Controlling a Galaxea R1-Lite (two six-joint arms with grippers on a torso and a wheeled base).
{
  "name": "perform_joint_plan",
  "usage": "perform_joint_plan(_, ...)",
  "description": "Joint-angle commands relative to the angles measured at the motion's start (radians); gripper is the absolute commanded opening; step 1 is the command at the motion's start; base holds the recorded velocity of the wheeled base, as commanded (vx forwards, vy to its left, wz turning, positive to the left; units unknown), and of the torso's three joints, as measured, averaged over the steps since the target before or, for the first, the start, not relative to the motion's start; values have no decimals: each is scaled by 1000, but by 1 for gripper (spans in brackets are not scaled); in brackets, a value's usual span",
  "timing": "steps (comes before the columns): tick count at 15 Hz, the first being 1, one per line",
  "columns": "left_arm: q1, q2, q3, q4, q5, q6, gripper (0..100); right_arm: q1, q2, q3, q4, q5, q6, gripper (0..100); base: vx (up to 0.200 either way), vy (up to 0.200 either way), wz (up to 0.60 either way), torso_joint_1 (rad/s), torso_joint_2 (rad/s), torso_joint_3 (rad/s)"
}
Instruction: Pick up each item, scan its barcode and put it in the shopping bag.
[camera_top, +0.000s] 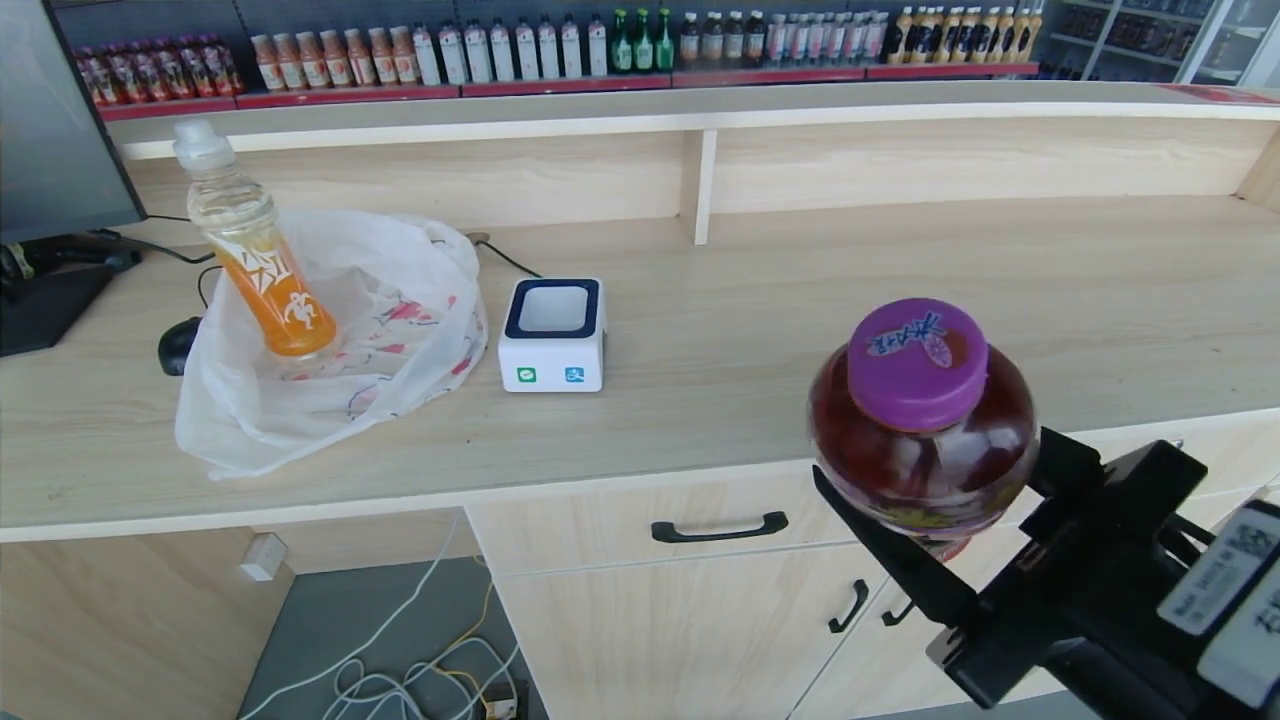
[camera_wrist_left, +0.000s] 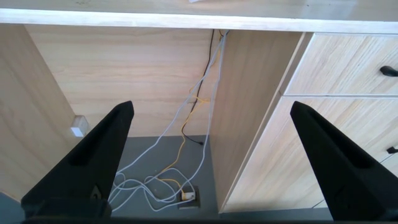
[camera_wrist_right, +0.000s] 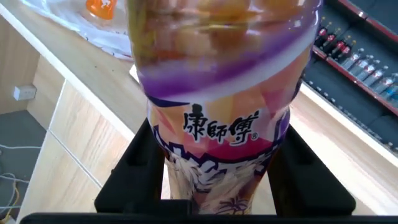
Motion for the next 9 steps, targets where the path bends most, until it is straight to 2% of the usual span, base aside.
perform_joint_plan(1,0,0,0,0,0,0,100,57,25,-1,-1,-8,-41,0,0,0,0,0,0,0)
perform_joint_plan(4,0,1,0,0,0,0,100,94,22,-10,-1,-8,-270,0,0,0,0,0,0,0)
perform_joint_plan(7,0,1,0,2,0,0,100,143,17,-10,-3,-8,-423,0,0,0,0,0,0,0)
perform_joint_plan(9,0,0,0,0,0,0,100,158,15,-9,-3,-8,-461,0,0,0,0,0,0,0)
